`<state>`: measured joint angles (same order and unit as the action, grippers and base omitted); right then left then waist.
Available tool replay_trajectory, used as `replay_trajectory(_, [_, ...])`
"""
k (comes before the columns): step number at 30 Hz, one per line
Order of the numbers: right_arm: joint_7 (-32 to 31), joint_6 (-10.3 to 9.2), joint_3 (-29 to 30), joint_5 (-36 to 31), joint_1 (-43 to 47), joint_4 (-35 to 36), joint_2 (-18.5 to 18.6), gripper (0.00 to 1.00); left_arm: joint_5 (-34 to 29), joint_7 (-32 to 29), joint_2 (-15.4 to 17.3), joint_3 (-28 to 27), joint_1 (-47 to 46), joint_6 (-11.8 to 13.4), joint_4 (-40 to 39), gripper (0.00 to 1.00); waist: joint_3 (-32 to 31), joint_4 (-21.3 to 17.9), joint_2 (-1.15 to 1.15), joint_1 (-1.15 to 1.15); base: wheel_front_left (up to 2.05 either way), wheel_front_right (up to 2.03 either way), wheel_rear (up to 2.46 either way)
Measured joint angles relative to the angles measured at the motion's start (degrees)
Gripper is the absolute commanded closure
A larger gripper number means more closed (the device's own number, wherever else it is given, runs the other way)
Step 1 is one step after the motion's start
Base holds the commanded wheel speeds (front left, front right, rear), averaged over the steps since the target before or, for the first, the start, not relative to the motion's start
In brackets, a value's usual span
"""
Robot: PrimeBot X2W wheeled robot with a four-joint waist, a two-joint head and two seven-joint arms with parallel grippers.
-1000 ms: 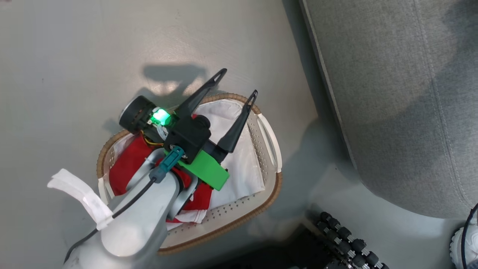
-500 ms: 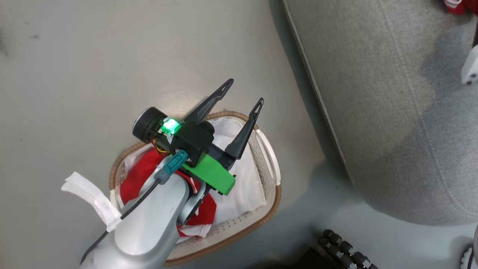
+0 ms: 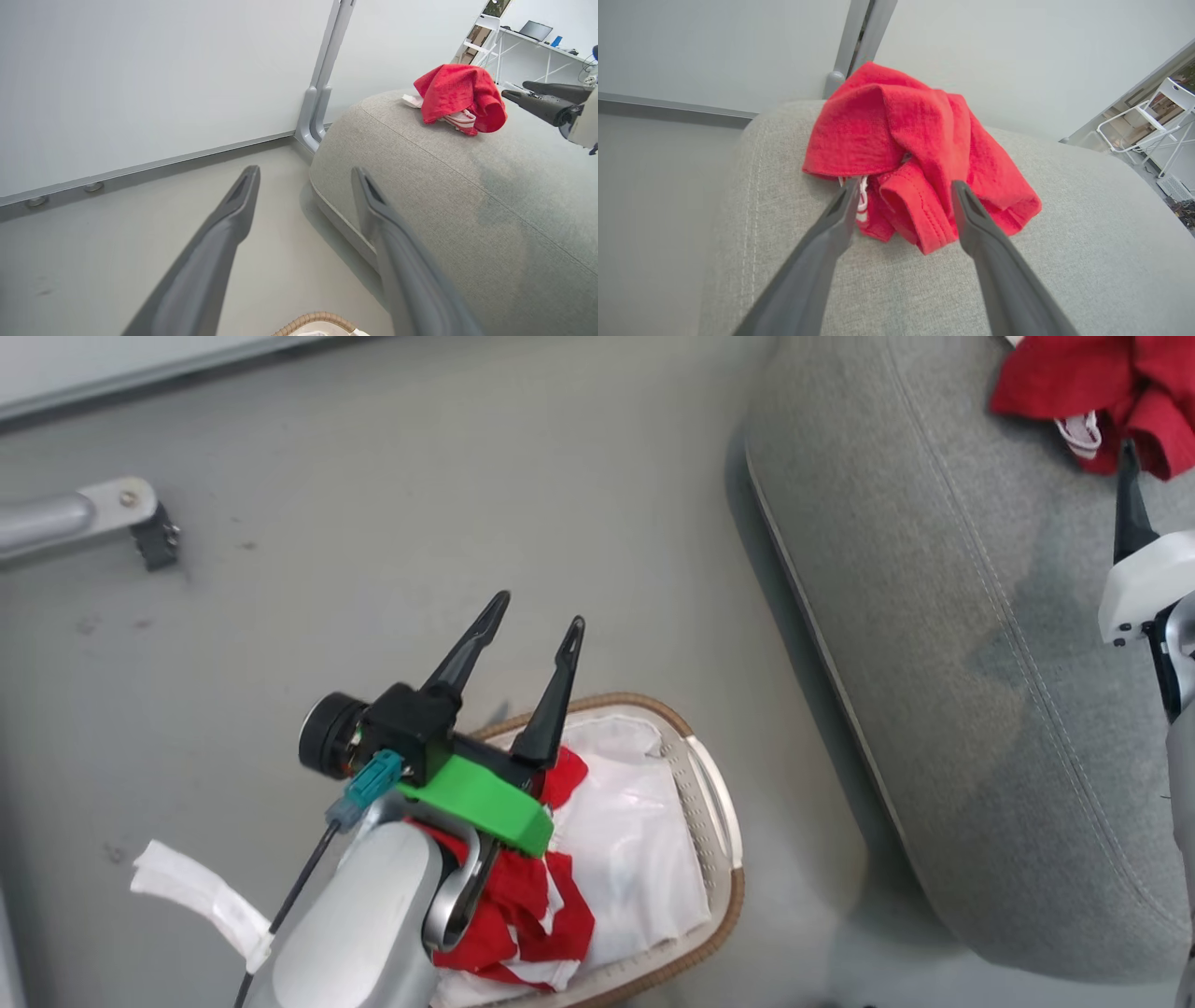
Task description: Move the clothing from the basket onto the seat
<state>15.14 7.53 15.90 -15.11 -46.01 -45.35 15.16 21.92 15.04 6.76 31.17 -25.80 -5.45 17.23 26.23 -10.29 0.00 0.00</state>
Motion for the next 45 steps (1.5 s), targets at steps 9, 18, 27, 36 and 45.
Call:
replay_trajectory(9, [0.0,0.00,-1.6,2.2,6.7,8.5,-4.3,0.00,-0.9,0.0,-1.9,-9.3,8.1,0.0,-0.5,0.00,-8.3,5.1,0.00,0.00,0.00,0.00,0.00])
replay_trajectory(18, [0.0,0.00,-7.3,6.3,15.0,13.4,-10.8,0.00,-2.1,0.1,-2.9,-19.9,15.2,0.9,-0.9,0.00,-16.1,9.5,0.00,0.00,0.00,0.00,0.00])
replay_trajectory(27, [0.0,-0.01,-13.3,16.0,24.0,17.2,-12.4,0.00,-2.8,0.1,-3.7,-25.9,22.7,0.9,-1.6,0.00,-21.9,12.8,0.00,0.00,0.00,0.00,0.00])
replay_trajectory(36, [0.0,-0.01,-14.3,21.8,31.5,21.0,-12.4,0.00,-1.9,0.1,-3.9,-25.1,26.1,0.9,-2.1,0.00,-25.0,14.5,0.00,0.00,0.00,0.00,0.00])
replay_trajectory(45, [0.0,-0.01,-15.4,21.8,35.1,23.0,-12.4,0.00,-2.0,0.1,-3.9,-23.8,26.1,1.0,-2.1,0.00,-25.5,14.2,0.00,0.00,0.00,0.00,0.00])
